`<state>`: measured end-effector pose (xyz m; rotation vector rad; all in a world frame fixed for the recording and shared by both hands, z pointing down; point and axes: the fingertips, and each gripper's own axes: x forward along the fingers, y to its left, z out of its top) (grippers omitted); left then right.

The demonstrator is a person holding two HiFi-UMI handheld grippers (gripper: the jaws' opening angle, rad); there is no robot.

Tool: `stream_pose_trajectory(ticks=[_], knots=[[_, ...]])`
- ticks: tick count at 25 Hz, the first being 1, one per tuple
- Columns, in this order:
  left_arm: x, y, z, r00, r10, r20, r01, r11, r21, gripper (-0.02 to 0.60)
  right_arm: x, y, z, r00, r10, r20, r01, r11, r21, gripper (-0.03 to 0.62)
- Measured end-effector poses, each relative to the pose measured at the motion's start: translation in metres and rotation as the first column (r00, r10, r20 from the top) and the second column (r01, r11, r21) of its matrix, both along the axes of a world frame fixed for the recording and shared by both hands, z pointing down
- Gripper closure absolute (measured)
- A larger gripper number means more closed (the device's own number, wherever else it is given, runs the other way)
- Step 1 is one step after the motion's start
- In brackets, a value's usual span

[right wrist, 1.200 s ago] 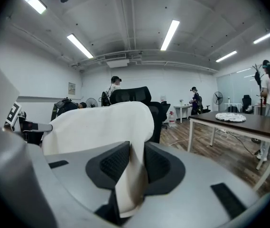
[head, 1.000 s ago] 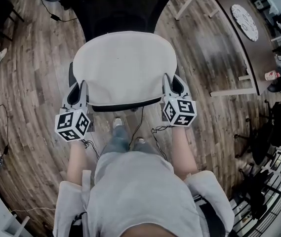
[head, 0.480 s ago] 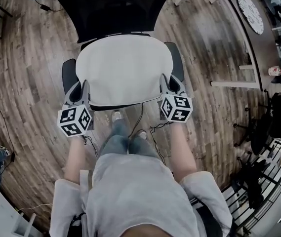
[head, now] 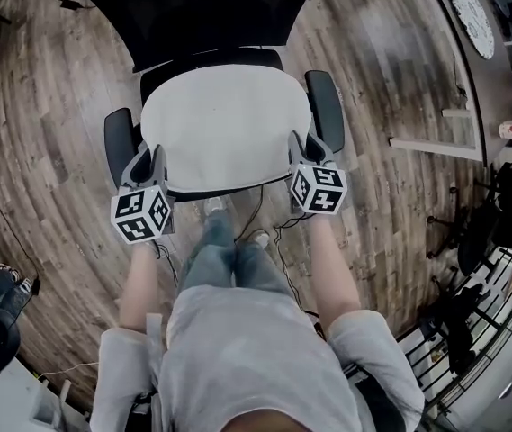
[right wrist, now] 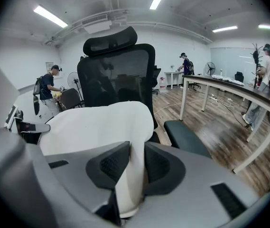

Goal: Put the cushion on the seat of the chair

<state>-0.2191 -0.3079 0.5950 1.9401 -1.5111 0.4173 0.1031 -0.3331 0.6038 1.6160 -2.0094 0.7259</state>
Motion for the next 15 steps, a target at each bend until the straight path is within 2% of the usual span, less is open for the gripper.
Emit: stream_pose_trajectory(ticks=[15], knots=[[0.002, -0.013, 0.090, 1.000, -0.014, 0.015, 0.016, 0.993, -0.117, 0.520, 0.002, -0.016, 0.102, 1.000, 0.006, 0.004, -0.006, 0.991, -0.135, 0.514]])
